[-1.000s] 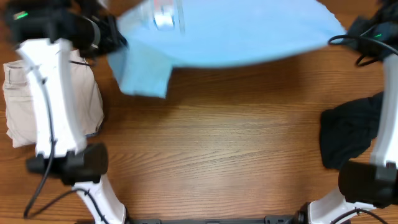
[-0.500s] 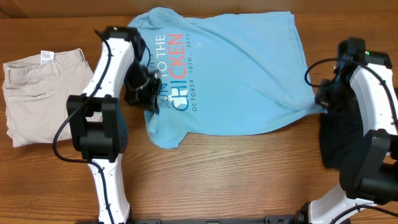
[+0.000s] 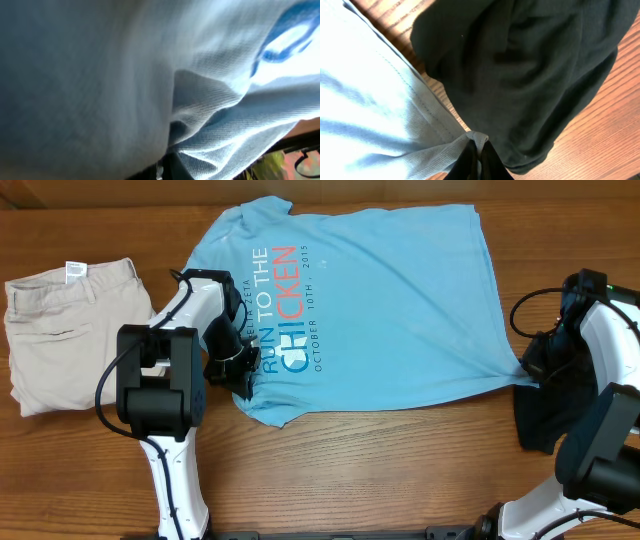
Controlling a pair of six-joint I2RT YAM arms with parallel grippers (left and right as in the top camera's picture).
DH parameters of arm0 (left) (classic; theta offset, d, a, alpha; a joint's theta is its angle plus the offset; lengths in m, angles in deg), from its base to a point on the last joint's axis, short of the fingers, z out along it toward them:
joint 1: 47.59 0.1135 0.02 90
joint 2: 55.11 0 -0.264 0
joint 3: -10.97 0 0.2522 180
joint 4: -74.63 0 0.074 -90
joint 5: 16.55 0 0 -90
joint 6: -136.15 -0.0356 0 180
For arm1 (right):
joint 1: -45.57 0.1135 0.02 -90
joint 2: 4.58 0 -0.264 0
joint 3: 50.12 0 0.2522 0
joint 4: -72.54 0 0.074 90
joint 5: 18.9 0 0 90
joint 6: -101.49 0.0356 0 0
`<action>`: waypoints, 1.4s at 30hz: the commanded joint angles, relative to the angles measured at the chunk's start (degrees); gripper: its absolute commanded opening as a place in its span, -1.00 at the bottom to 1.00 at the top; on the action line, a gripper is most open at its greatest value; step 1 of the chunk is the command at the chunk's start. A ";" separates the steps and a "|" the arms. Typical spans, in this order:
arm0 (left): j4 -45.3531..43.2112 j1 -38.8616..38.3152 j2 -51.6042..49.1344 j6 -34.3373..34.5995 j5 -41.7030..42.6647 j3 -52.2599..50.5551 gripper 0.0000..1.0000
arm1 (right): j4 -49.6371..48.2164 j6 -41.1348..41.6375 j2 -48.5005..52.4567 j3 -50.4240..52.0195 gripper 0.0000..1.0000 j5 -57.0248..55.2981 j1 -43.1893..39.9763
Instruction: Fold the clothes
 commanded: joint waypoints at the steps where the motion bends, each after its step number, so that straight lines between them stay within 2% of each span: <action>1: -5.33 -0.28 2.34 2.51 -0.68 2.38 -0.92 | -0.61 0.94 -1.18 0.33 -0.92 -0.76 0.37; 8: -8.33 -0.17 6.40 3.58 -3.04 12.94 -0.91 | -1.49 0.94 -1.18 0.33 -0.92 0.04 0.37; 9: -8.26 -0.17 6.93 4.11 -4.50 14.60 -0.67 | -1.53 0.94 -1.18 0.33 -0.92 0.04 0.37; 10: -8.07 -0.17 7.28 4.44 -5.62 15.78 0.31 | -1.57 0.94 -1.18 0.33 -0.92 0.07 0.37; 11: -7.65 -0.17 7.69 4.94 -6.67 16.79 0.71 | -1.60 0.94 -1.18 0.33 -0.92 0.04 0.37; 12: -7.04 -0.17 7.89 5.25 -6.93 17.33 0.78 | -1.57 0.94 -1.18 0.33 -0.92 0.07 0.37; 15: -4.66 -0.17 8.07 5.38 -6.93 17.62 0.80 | -1.60 0.94 -1.18 0.33 -0.92 0.07 0.37; 17: -3.45 -0.17 8.04 5.60 -7.21 16.61 0.66 | -1.68 0.94 -1.18 0.33 -0.92 0.07 0.37; 18: -2.32 -0.17 8.07 7.34 -8.55 15.76 0.52 | -1.77 0.94 -1.18 0.33 -0.92 0.07 0.37; 19: -1.66 -0.17 8.04 8.90 -9.70 15.08 0.50 | -1.84 0.94 -1.18 0.33 -0.92 0.07 0.37; 23: -0.74 -0.26 8.04 11.91 -10.80 10.08 0.56 | -2.01 0.94 -1.18 0.33 -0.92 0.07 0.35; 25: -1.49 -0.24 8.04 12.61 -10.80 6.88 0.48 | -2.14 0.94 -1.18 0.33 -0.92 0.07 0.35; 29: -6.86 -0.24 8.07 12.90 -10.71 1.33 0.38 | -2.34 0.94 -1.18 0.33 -0.92 0.07 0.35; 31: -10.51 -0.24 8.13 12.87 -10.71 -0.85 0.23 | -2.36 0.94 -1.18 0.35 -0.92 0.07 0.35; 35: -16.41 -0.24 8.13 12.90 -10.49 -3.67 0.25 | -2.36 0.94 -1.18 0.35 -0.91 0.07 0.35; 42: -30.99 -0.28 8.13 12.39 -3.28 -9.68 0.27 | -2.40 0.94 -1.18 0.35 -0.91 0.07 0.35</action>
